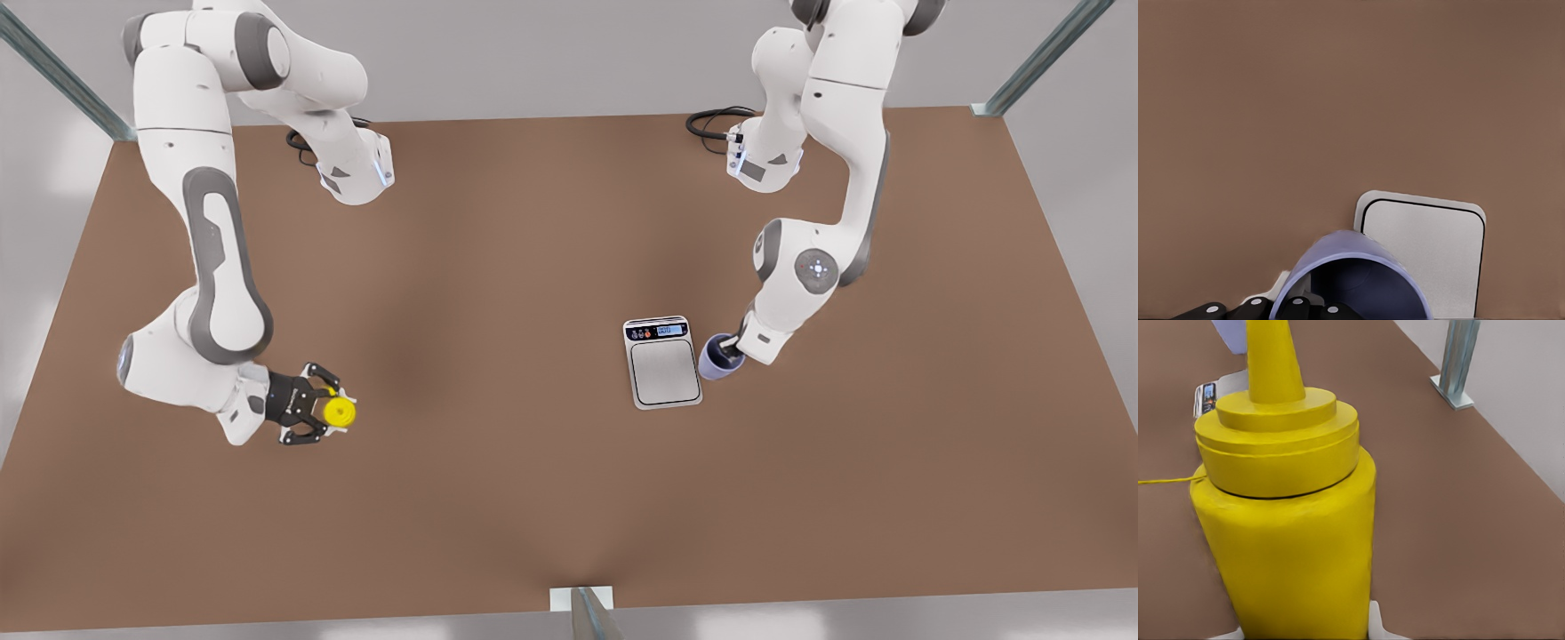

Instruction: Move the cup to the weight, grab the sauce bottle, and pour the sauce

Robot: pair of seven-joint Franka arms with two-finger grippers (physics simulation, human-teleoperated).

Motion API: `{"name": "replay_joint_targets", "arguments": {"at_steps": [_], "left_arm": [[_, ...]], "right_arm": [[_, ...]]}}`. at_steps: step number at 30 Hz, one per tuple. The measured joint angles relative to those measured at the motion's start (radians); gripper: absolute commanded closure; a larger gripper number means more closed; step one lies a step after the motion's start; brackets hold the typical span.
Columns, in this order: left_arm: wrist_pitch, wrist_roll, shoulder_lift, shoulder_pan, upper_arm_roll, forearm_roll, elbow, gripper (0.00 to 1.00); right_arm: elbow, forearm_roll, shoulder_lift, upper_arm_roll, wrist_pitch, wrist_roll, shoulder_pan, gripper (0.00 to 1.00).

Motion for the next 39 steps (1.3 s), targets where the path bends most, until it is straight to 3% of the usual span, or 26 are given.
{"name": "replay_joint_targets", "arguments": {"at_steps": [5,10,12,14,20,29,31,33,35,37,39], "left_arm": [[-0.003,-0.175,0.084,-0.107,0.001,-0.008,0.106,0.76],[-0.004,-0.214,0.112,-0.151,0.003,-0.013,0.115,0.75],[-0.004,-0.210,0.114,-0.150,0.002,-0.026,0.116,0.45],[-0.004,-0.207,0.114,-0.150,0.002,-0.064,0.116,0.37],[-0.006,-0.210,0.106,-0.151,0.003,-0.107,0.116,0.35],[-0.122,-0.212,0.026,-0.153,0.031,-0.115,0.137,0.34],[-0.246,-0.151,-0.027,-0.152,0.111,-0.109,0.168,0.34],[-0.430,0.001,-0.037,-0.146,0.260,-0.097,0.262,0.32],[-0.495,0.177,-0.035,-0.148,0.407,-0.091,0.289,0.30],[-0.530,0.242,-0.034,-0.148,0.495,-0.086,0.324,0.00],[-0.662,0.363,-0.048,-0.070,0.547,-0.076,0.418,0.00]], "right_arm": [[-0.071,-0.124,-0.065,0.000,0.181,0.218,0.115,0.40],[-0.074,-0.333,-0.092,0.001,0.250,0.496,0.202,0.40],[-0.071,-0.428,-0.091,0.003,0.281,0.599,0.230,0.40],[-0.069,-0.521,-0.088,0.001,0.304,0.707,0.284,0.40],[0.013,-0.829,-0.025,0.003,0.314,1.069,0.455,0.40],[0.244,-1.012,0.157,0.004,0.247,1.111,0.636,0.40],[0.245,-1.012,0.168,0.003,0.248,1.130,0.655,0.40],[0.251,-1.013,0.178,0.003,0.249,1.136,0.667,0.40],[0.288,-1.051,0.214,0.002,0.249,1.143,0.695,0.40],[0.299,-1.116,0.229,0.000,0.239,1.155,0.723,0.40],[0.326,-1.166,0.255,0.000,0.202,1.162,0.750,0.40]]}}
